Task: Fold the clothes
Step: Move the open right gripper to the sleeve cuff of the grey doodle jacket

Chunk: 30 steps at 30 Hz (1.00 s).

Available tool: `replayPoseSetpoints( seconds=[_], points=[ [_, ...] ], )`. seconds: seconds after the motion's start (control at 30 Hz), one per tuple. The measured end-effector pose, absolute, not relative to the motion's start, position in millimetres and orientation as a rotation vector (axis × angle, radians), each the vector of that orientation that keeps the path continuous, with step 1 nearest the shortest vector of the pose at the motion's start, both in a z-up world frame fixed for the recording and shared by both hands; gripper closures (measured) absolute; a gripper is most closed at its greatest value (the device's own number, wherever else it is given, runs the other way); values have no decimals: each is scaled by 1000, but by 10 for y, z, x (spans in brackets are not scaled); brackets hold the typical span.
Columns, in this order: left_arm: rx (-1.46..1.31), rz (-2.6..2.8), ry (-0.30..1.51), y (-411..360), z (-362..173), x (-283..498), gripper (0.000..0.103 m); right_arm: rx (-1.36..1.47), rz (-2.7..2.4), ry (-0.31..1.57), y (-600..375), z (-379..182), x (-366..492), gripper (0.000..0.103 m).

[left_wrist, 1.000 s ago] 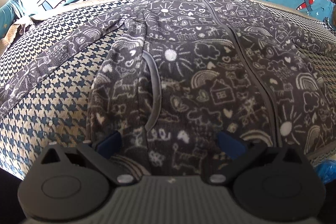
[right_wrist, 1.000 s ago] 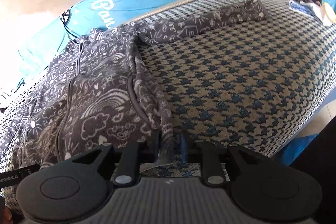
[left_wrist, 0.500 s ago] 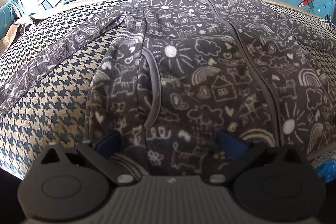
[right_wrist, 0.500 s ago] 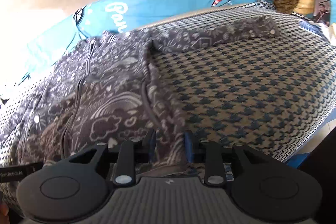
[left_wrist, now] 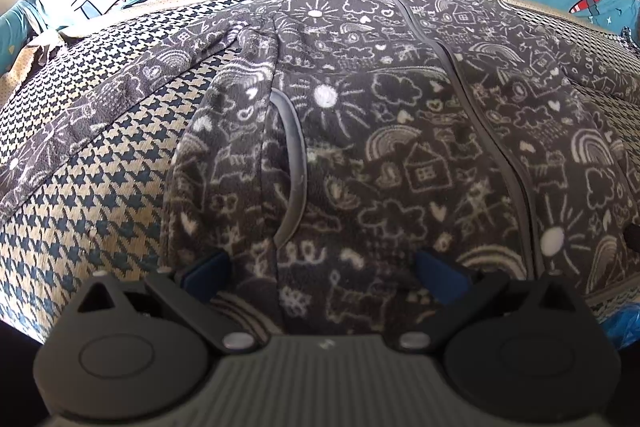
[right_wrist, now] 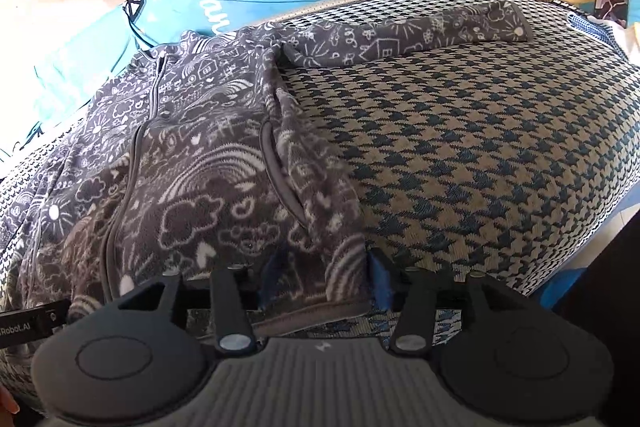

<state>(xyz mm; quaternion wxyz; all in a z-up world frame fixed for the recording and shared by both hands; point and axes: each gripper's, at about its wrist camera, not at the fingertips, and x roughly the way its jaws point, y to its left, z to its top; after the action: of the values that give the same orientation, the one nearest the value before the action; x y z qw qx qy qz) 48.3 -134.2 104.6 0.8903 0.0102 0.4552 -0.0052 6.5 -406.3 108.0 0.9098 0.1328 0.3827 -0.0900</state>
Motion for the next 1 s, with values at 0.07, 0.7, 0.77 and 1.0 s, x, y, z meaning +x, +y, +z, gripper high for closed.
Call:
replayPoseSetpoints(
  seconds=[0.07,0.7,0.77,1.0],
  points=[
    [23,-12,941,-1345,1048,480,0,276,-190,792,-4067,1082,68,52],
    [16,6,941,-1362,1054,481,0,294,-217,803,-4071,1081,68,45],
    [12,6,943,-1357,1058,478,0,293,-221,804,-4067,1082,65,44],
    [3,15,950,-1366,1062,487,0,311,-231,813,-4063,1096,62,43]
  ],
)
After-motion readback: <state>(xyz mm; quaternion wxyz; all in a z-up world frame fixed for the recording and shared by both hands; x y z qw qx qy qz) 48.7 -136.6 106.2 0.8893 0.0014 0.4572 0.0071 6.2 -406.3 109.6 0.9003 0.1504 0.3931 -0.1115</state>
